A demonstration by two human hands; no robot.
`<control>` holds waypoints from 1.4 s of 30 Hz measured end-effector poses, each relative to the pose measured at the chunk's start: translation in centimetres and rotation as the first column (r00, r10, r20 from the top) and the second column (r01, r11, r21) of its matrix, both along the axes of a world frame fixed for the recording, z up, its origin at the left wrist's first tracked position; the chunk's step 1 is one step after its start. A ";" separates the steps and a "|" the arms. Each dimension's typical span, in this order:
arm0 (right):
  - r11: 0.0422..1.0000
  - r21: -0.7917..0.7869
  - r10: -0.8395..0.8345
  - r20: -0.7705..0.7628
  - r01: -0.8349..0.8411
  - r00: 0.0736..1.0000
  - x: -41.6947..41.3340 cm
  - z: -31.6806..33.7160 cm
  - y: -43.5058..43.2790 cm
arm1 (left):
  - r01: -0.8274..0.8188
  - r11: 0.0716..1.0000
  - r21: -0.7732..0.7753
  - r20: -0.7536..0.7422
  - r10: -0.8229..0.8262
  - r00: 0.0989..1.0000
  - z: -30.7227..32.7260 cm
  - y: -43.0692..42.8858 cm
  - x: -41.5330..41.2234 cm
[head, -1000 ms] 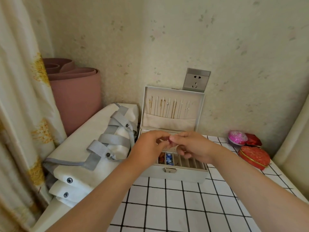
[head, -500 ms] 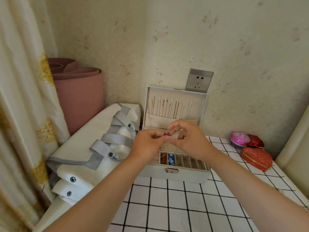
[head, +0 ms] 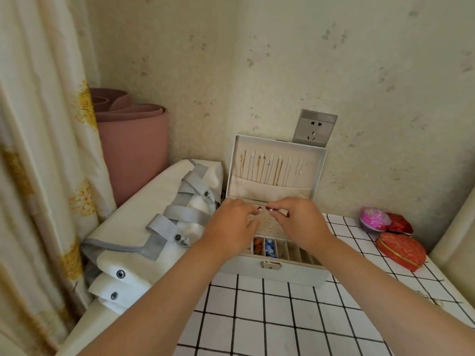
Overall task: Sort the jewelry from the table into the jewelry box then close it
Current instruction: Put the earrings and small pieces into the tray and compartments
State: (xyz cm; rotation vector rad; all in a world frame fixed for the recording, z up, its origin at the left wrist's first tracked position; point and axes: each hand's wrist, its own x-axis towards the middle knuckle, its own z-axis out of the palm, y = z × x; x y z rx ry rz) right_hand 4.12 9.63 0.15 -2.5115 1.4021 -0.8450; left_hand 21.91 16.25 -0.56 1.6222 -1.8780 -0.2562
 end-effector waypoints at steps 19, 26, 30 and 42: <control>1.000 0.029 0.004 -0.265 0.004 0.964 0.9 -0.9 -2.3 | 0.042 0.997 0.072 0.388 -0.067 0.919 -1.3 -0.5 0.9; 0.991 0.121 -0.035 -0.214 0.062 0.976 1.3 -0.1 -2.7 | 0.047 0.997 0.056 0.368 -0.065 0.928 -1.6 -0.6 0.9; 0.986 0.156 -0.026 -0.205 0.059 0.978 1.4 0.0 -3.0 | 0.047 0.998 0.046 0.363 -0.061 0.930 -1.7 -0.8 0.9; 0.971 0.231 -0.059 -0.009 0.060 0.998 -4.7 1.6 1.4 | 0.087 0.996 -0.019 0.258 -0.079 0.963 -0.7 0.7 -1.9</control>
